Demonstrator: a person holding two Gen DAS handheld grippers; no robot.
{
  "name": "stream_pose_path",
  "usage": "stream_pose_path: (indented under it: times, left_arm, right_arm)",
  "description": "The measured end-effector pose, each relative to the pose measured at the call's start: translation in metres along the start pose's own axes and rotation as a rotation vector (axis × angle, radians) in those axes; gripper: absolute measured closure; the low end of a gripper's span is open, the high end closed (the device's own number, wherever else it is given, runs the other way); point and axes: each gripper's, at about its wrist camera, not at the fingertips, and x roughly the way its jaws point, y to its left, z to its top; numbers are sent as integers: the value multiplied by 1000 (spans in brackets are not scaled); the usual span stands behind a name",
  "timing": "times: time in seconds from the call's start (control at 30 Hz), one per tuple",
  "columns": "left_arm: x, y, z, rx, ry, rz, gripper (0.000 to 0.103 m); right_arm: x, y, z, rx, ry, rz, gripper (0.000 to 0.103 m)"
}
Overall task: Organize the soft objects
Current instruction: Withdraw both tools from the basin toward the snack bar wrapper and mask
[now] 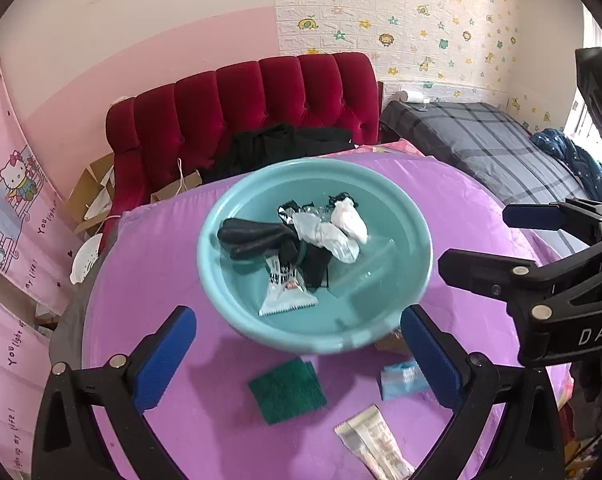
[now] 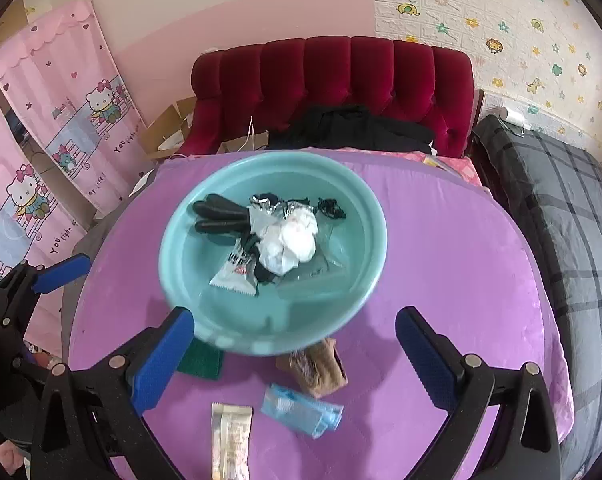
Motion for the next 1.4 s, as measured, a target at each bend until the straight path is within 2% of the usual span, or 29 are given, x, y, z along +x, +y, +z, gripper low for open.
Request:
stream_pose_path:
  times: [0.5, 0.77, 1.1, 1.4]
  left_arm:
    - [-26, -20, -56, -7, 13, -21, 0]
    - [-29, -35, -90, -15, 44, -49, 0]
    - [-14, -52, -128, -25, 119, -56, 0]
    - [2, -59, -150, -49, 176, -59, 0]
  right_arm:
    - [-25, -2, -53, -18, -4, 11, 0]
    - [-28, -7, -87, -15, 7, 20, 0]
    - [-20, -16, -129, -19, 35, -1, 0]
    - [0, -26, -155, -13, 83, -1, 0]
